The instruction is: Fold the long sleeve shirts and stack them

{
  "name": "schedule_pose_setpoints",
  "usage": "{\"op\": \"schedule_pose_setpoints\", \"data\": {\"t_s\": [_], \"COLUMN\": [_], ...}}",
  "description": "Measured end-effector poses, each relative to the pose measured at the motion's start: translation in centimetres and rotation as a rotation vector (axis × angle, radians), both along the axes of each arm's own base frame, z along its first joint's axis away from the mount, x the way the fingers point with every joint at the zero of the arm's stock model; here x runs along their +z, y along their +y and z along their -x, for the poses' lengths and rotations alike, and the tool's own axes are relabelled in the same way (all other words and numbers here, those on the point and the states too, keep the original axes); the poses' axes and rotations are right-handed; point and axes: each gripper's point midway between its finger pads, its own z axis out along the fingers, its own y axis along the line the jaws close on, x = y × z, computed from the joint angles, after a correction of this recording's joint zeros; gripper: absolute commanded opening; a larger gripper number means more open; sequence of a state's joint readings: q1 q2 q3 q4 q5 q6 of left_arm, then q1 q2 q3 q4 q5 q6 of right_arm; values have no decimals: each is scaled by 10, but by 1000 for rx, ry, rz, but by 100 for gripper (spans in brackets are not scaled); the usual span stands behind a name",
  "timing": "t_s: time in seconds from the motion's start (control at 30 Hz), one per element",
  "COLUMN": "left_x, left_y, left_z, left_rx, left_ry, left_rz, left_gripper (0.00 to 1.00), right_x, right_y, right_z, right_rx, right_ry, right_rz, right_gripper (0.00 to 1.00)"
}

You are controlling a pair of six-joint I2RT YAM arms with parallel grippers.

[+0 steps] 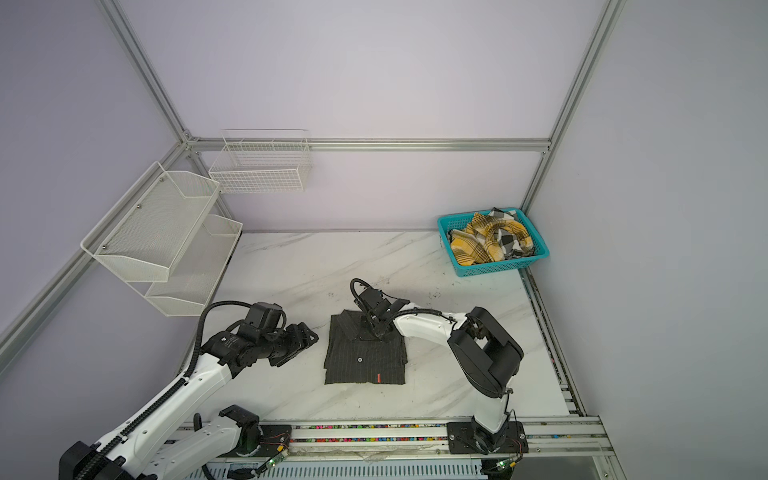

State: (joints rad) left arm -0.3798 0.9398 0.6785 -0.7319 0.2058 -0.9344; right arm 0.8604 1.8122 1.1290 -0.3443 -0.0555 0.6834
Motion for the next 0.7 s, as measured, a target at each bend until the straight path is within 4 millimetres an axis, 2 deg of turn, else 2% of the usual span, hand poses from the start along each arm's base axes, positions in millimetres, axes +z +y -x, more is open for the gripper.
{"op": "schedule_pose_setpoints", "data": {"t_s": [0.2,0.33,0.4,0.43,0.53,0.7], "left_x": [-17,-35,-37,-36,-31,-30], "left_y": [-9,-15,-18,-19,-22,-20], "left_z": [1,2,-1,-2,-9,-14], "left_rx": [-15,-30,-37,-40,-46,-52], "left_ry": [17,61,58,52,15,-17], "left_rz": [51,65,78,83,97,75], "left_gripper": [75,75,75,75,75,78], "right_x": [-5,1,11,18,60,145], "right_y": [2,3,3,3,8,-2], "right_z": [-2,-1,0,0,-5,-3], "right_rx": [-7,1,12,18,30,6], "right_ry": [-36,-43,-46,-51,-104,-236], "right_rz": [-50,-65,-66,-69,-113,-237], "right_gripper": [1,15,20,22,26,30]}}
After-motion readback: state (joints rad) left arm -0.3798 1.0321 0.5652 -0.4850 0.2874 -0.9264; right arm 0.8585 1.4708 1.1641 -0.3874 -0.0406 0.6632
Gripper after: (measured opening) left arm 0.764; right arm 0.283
